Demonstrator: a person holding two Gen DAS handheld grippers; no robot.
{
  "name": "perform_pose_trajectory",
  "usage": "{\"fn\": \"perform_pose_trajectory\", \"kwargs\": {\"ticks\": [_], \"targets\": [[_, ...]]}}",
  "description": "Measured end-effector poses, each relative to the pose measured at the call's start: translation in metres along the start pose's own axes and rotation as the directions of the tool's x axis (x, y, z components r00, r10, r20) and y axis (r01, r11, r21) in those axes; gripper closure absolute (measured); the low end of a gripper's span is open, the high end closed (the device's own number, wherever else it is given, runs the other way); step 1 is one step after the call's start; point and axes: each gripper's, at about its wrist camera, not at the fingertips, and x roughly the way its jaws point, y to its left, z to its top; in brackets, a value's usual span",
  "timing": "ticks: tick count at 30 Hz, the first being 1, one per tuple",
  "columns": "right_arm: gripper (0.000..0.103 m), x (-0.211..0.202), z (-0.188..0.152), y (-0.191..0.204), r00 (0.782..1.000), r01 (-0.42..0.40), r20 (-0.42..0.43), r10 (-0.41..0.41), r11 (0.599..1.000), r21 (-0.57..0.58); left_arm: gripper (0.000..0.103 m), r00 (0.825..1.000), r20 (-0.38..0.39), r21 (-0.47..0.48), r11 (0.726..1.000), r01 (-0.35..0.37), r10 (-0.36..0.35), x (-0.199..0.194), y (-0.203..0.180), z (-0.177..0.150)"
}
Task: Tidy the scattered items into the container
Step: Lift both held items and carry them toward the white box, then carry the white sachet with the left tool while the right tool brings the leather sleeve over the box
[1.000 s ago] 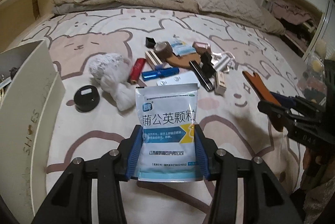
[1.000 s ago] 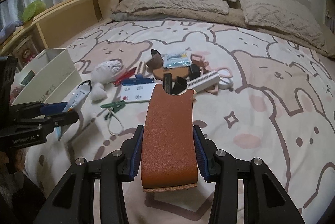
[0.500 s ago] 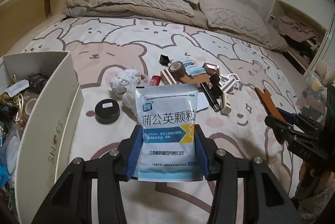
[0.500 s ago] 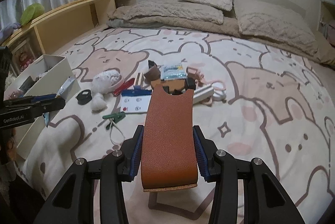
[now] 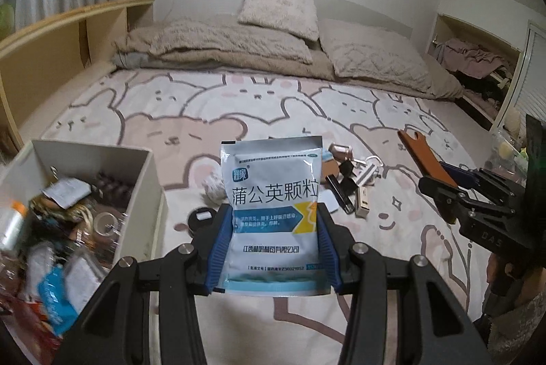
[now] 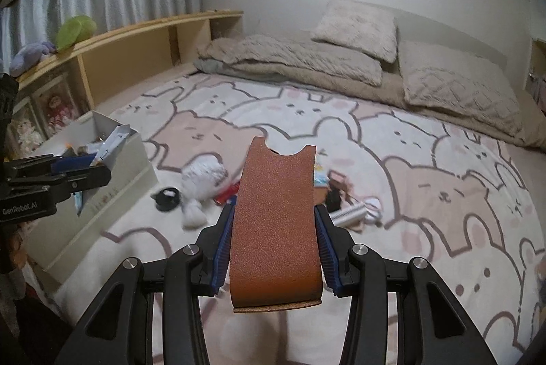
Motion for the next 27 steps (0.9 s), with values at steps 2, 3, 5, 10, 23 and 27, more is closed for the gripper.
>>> {"fn": "perform_pose_trajectory", "kwargs": {"ticks": [2, 3, 5, 10, 23, 27], "targets": [[0.057, -0.002, 0.005, 0.008, 1.000, -0.017, 0.011, 0.017, 1.000, -0.007, 0.056, 1.000, 0.012, 0.009, 1.000, -0.010, 0.010, -0.007, 0.003, 0.002], [0.057, -0.003, 0.007, 0.011, 1.000, -0.024, 0.015, 0.025, 1.000, -0.010, 0.056, 1.000, 0.016, 0.011, 1.000, -0.013, 0.012, -0.010, 0.005, 0.003], [0.057, -0.006, 0.011, 0.020, 0.999, -0.048, 0.022, 0.048, 0.999, -0.019, 0.056, 0.999, 0.025, 0.015, 1.000, -0.022, 0.022, -0.017, 0.009, 0.004], [0.057, -0.014, 0.021, 0.044, 0.995, -0.092, 0.043, 0.094, 0.994, -0.051, 0.056, 0.998, 0.049, 0.032, 0.999, -0.037, 0.036, -0.036, 0.018, 0.003], [0.057, -0.027, 0.046, 0.102, 0.978, -0.183, 0.076, 0.193, 0.976, -0.121, 0.056, 0.994, 0.084, 0.003, 0.998, -0.070, 0.070, -0.075, 0.059, -0.004], [0.057, -0.025, 0.047, 0.119, 0.971, -0.217, 0.068, 0.228, 0.966, -0.142, 0.056, 0.993, 0.084, -0.013, 0.996, -0.085, 0.086, -0.085, 0.076, -0.009]]}}
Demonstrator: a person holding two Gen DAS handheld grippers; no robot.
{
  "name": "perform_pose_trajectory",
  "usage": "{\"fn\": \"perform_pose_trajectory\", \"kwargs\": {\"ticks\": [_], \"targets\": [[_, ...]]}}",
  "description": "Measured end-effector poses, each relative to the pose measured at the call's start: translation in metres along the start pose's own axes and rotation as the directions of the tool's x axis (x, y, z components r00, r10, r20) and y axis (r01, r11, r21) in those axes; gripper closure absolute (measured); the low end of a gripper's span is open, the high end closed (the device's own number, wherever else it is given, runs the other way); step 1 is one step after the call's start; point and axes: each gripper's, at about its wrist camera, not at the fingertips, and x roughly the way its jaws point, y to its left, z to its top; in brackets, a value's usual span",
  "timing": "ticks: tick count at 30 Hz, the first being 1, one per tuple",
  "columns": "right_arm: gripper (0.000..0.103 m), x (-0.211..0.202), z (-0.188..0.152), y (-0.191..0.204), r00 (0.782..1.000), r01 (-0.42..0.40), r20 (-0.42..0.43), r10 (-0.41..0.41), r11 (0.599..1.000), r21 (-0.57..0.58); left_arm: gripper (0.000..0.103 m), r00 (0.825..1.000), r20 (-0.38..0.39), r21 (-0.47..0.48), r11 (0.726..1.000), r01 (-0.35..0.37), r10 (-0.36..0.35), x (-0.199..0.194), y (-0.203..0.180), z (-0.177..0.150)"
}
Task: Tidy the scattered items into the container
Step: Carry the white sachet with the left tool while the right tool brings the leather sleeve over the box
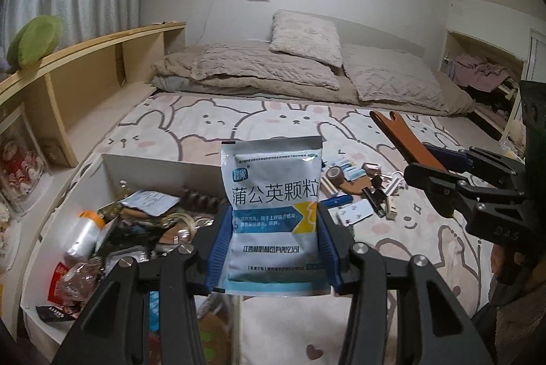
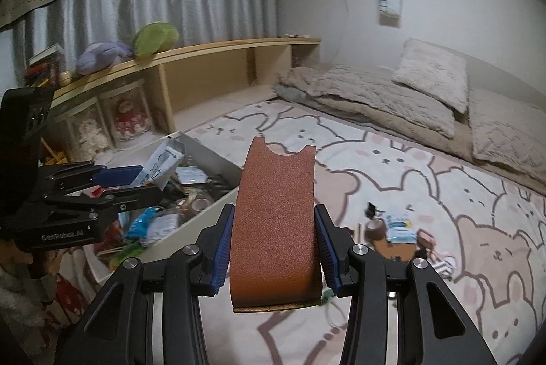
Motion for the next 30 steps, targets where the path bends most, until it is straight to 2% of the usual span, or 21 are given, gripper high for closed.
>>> {"fn": "perform_pose_trajectory", "kwargs": {"ticks": [17, 25, 30], "targets": [[0.057, 0.038, 0.002, 0.046, 0.990, -0.136, -0.046, 0.135, 0.991, -0.008, 0.056, 0.994, 0.000, -0.098, 0.989, -0.110, 0.111, -0.018, 0.089, -0.018], [0.057, 0.067, 0.006, 0.070, 0.977, -0.200, -0.079, 0.199, 0.980, -0.005, 0.056, 0.988, 0.009, -0.141, 0.978, -0.154, 0.157, -0.025, 0.125, -0.013], [0.057, 0.095, 0.007, 0.086, 0.966, -0.228, -0.123, 0.226, 0.974, -0.003, 0.056, 0.984, 0.015, -0.130, 0.976, -0.173, 0.176, -0.024, 0.137, -0.006]]}}
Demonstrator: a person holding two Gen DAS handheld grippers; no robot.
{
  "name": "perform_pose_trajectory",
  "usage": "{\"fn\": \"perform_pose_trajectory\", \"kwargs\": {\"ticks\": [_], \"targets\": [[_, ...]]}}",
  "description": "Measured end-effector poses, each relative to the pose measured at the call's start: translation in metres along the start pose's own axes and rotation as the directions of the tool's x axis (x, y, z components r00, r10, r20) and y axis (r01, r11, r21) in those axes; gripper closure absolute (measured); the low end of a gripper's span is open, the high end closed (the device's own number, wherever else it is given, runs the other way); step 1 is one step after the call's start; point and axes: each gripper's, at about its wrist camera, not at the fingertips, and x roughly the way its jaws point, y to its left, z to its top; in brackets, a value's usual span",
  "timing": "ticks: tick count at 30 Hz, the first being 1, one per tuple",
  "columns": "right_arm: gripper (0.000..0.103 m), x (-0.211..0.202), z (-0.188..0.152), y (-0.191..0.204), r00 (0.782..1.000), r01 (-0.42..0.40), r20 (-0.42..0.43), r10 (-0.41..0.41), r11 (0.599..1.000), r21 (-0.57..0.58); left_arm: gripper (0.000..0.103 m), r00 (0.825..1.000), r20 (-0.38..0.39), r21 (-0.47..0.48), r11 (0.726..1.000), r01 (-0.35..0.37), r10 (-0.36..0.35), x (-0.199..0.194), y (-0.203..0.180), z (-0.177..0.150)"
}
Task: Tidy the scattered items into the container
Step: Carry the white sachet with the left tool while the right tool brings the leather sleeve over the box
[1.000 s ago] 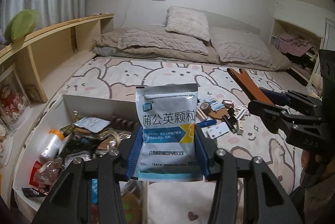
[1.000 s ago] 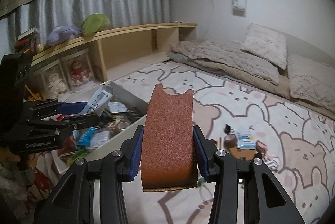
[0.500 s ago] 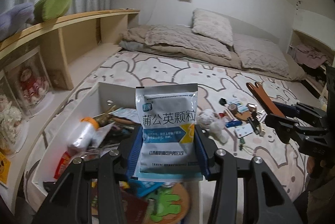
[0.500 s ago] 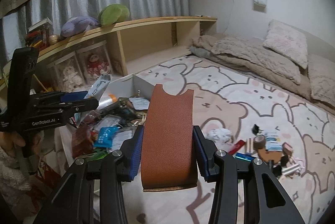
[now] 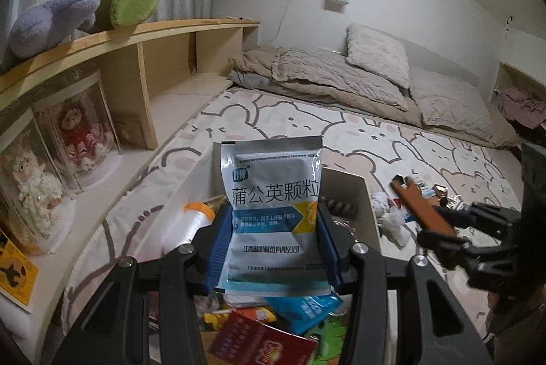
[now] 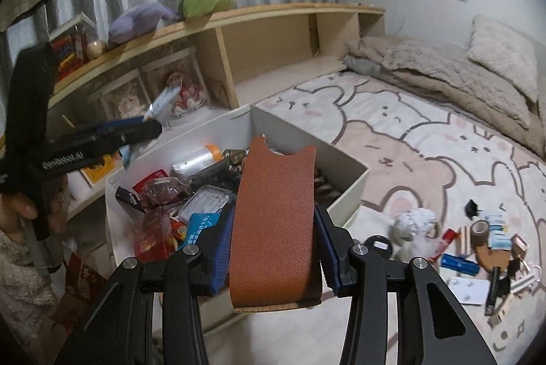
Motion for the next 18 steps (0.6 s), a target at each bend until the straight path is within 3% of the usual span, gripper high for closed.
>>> {"fn": "perform_pose_trajectory", "kwargs": {"ticks": [9, 13, 18], "targets": [[0.057, 0.049, 0.022, 0.001, 0.998, -0.013, -0.069, 0.011, 0.999, -0.030, 0.056, 1.000, -0.018, 0.009, 1.000, -0.010, 0.010, 0.021, 0.020, 0.006], [0.057, 0.077, 0.042, 0.002, 0.989, -0.066, -0.137, 0.060, 0.997, -0.043, 0.056, 0.999, -0.036, -0.008, 1.000, 0.018, -0.019, 0.025, 0.029, 0.001], [0.057, 0.112, 0.058, 0.013, 0.980, -0.067, -0.194, 0.049, 0.994, -0.090, 0.056, 0.998, -0.046, 0.006, 0.999, 0.034, -0.034, 0.022, 0.035, -0.004]]}}
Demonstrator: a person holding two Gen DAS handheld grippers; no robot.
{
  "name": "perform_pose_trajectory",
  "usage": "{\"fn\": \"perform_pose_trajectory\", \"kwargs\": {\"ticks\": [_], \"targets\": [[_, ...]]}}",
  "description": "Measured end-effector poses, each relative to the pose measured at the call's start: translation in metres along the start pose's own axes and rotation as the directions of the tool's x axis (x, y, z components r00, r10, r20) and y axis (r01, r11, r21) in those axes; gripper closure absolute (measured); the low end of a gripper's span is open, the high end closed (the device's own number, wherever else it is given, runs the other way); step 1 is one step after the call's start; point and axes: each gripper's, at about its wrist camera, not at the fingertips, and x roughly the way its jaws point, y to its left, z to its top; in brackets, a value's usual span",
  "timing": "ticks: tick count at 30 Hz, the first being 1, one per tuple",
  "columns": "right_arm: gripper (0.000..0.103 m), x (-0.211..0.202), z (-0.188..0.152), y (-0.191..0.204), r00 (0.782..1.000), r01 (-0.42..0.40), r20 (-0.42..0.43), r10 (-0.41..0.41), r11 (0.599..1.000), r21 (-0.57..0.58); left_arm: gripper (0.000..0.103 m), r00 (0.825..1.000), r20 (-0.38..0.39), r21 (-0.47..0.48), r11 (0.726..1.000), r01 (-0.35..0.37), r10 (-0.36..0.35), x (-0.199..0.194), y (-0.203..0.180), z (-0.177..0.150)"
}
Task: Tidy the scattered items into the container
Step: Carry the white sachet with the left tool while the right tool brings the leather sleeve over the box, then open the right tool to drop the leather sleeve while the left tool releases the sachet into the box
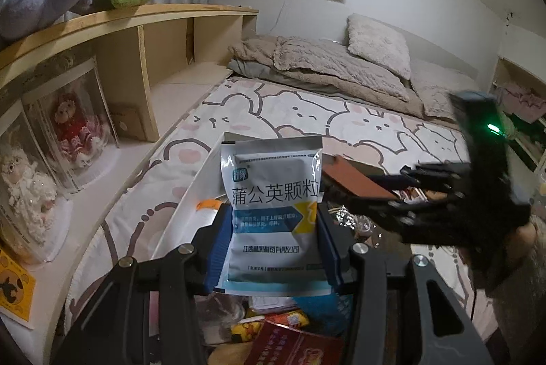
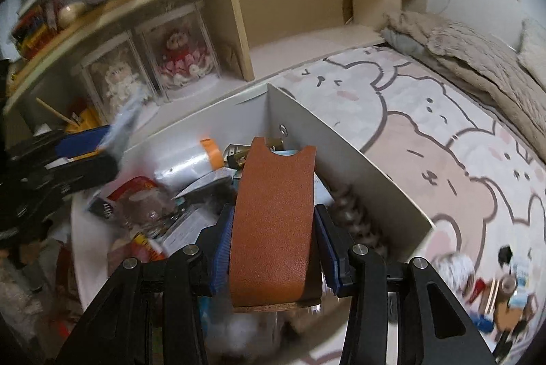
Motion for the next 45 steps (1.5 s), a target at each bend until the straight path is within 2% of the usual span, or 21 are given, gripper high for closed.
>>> {"fn": "perform_pose_trajectory", "kwargs": {"ticks": [9, 10, 11, 13, 16, 22, 30, 35, 38, 42, 44, 45], "targets": [[0.057, 0.051, 0.026, 0.003, 0.997, 0.012, -0.079, -0.016, 0.999, -0.046, 0.056, 1.000, -0.021, 0.010, 1.000, -0.019, 0.019, 0.012, 0.022, 0.015], [0.052, 0.053, 0.026, 0.001, 0.997, 0.018, -0.075, -0.022, 0.999, -0.043, 0.056, 0.999, -0.026, 0.016, 1.000, -0.020, 0.020, 0.015, 0.022, 0.017], [0.026, 0.054, 0.026, -0.001, 0.998, 0.026, -0.064, -0.028, 0.999, -0.036, 0.056, 0.999, -0.030, 0.025, 0.999, -0.021, 0.022, 0.019, 0.022, 0.018], [0.000, 0.053, 0.025, -0.004, 0.999, 0.008, -0.050, -0.009, 1.000, -0.022, 0.056, 0.999, -0.038, 0.038, 0.999, -0.021, 0.022, 0.026, 0.022, 0.021], [0.000, 0.048, 0.020, -0.005, 0.999, -0.012, -0.035, 0.011, 1.000, -0.023, 0.056, 0.998, -0.061, 0.051, 0.999, -0.008, 0.012, 0.041, 0.021, 0.026], [0.000, 0.029, 0.004, -0.002, 0.999, -0.040, -0.005, 0.040, 0.998, -0.044, 0.056, 0.987, -0.159, 0.043, 0.998, 0.044, -0.037, 0.073, 0.015, 0.033], [0.000, 0.010, -0.007, -0.003, 0.995, -0.090, 0.039, 0.091, 0.996, -0.020, 0.056, 0.958, -0.288, 0.085, 0.996, 0.021, 0.005, 0.112, 0.002, 0.044], [0.000, 0.003, -0.012, -0.001, 0.993, -0.104, 0.049, 0.106, 0.994, -0.031, 0.056, 0.945, -0.319, 0.153, 0.988, -0.028, 0.077, 0.133, -0.006, 0.051], [0.000, -0.001, -0.014, -0.001, 0.992, -0.116, 0.052, 0.118, 0.993, -0.038, 0.055, 0.938, -0.335, 0.157, 0.987, -0.039, 0.090, 0.144, -0.005, 0.053], [0.000, -0.004, -0.016, -0.001, 0.990, -0.127, 0.057, 0.129, 0.991, -0.044, 0.049, 0.933, -0.342, 0.152, 0.986, -0.063, 0.113, 0.159, -0.001, 0.053], [0.000, -0.005, -0.017, -0.002, 0.990, -0.129, 0.059, 0.132, 0.991, -0.043, 0.041, 0.930, -0.337, 0.143, 0.985, -0.102, 0.145, 0.164, 0.004, 0.054], [0.000, -0.006, -0.017, -0.002, 0.989, -0.131, 0.061, 0.133, 0.991, -0.043, 0.029, 0.931, -0.332, 0.132, 0.985, -0.114, 0.152, 0.163, 0.006, 0.054]]}}
